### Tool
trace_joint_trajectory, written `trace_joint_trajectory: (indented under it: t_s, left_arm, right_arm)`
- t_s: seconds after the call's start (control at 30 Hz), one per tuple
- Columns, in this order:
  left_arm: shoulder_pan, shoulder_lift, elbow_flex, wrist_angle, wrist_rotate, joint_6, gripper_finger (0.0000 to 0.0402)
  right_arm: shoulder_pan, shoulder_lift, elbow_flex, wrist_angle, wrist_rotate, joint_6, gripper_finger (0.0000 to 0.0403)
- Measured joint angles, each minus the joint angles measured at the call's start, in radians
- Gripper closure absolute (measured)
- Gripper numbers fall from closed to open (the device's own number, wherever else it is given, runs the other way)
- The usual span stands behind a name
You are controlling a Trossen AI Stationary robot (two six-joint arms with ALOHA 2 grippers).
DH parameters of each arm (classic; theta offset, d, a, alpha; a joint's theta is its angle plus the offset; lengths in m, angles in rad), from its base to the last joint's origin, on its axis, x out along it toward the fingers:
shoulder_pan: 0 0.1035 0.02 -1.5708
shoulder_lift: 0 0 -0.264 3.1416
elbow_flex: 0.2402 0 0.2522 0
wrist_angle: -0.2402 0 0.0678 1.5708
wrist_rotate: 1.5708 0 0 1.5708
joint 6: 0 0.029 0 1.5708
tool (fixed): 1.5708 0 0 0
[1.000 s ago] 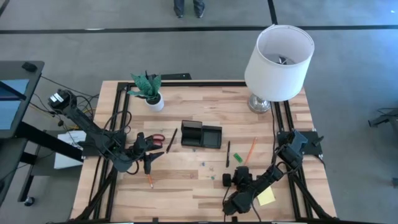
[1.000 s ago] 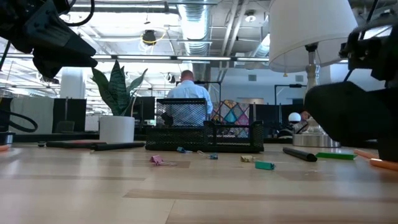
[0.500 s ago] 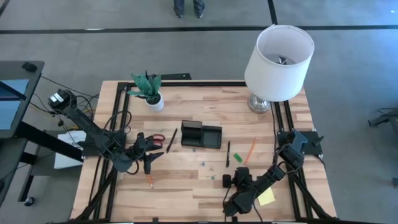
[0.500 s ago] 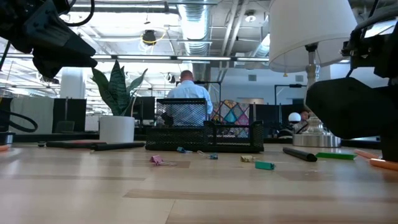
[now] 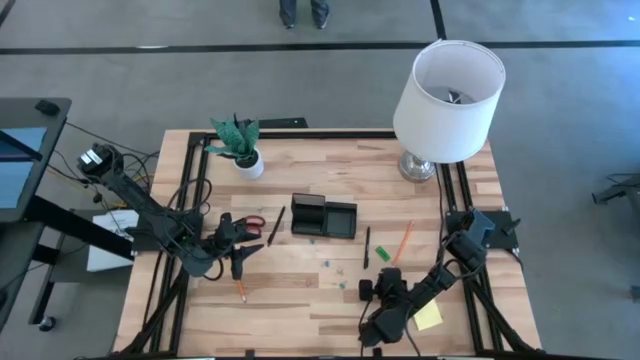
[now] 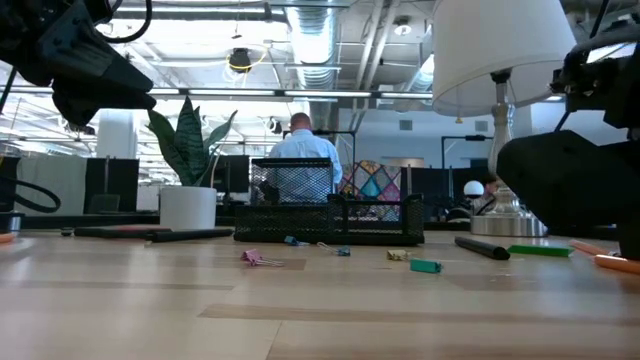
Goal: Pick and place office supplies into organizer
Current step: Put the top right orange pencil into the black desk organizer
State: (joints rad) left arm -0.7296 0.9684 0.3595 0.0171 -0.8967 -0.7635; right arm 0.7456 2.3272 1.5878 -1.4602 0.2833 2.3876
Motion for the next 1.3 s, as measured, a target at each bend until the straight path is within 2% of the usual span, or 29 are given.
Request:
trace_joint_trajectory:
  t_s: [0.4, 0.53, 0.93, 1.3]
  left_arm:
    - [0.000, 0.000, 0.000, -0.036, -0.001, 0.000, 0.0265]
    - [0.000, 0.000, 0.000, -0.036, -0.001, 0.000, 0.0265]
    - [0.000, 0.000, 0.000, -0.041, -0.002, 0.000, 0.0265]
    - [0.000, 0.000, 0.000, -0.067, -0.001, 0.000, 0.0265]
  right_arm:
    - [-0.006, 0.001, -0.005, 0.014, 0.069, 0.023, 0.0346]
    - [-0.010, 0.002, -0.005, 0.029, 0.122, 0.025, 0.0346]
    - [-0.023, 0.000, 0.000, 0.009, 0.029, 0.012, 0.0344]
    - [-0.071, 0.001, -0.001, -0.021, -0.013, -0.021, 0.0302]
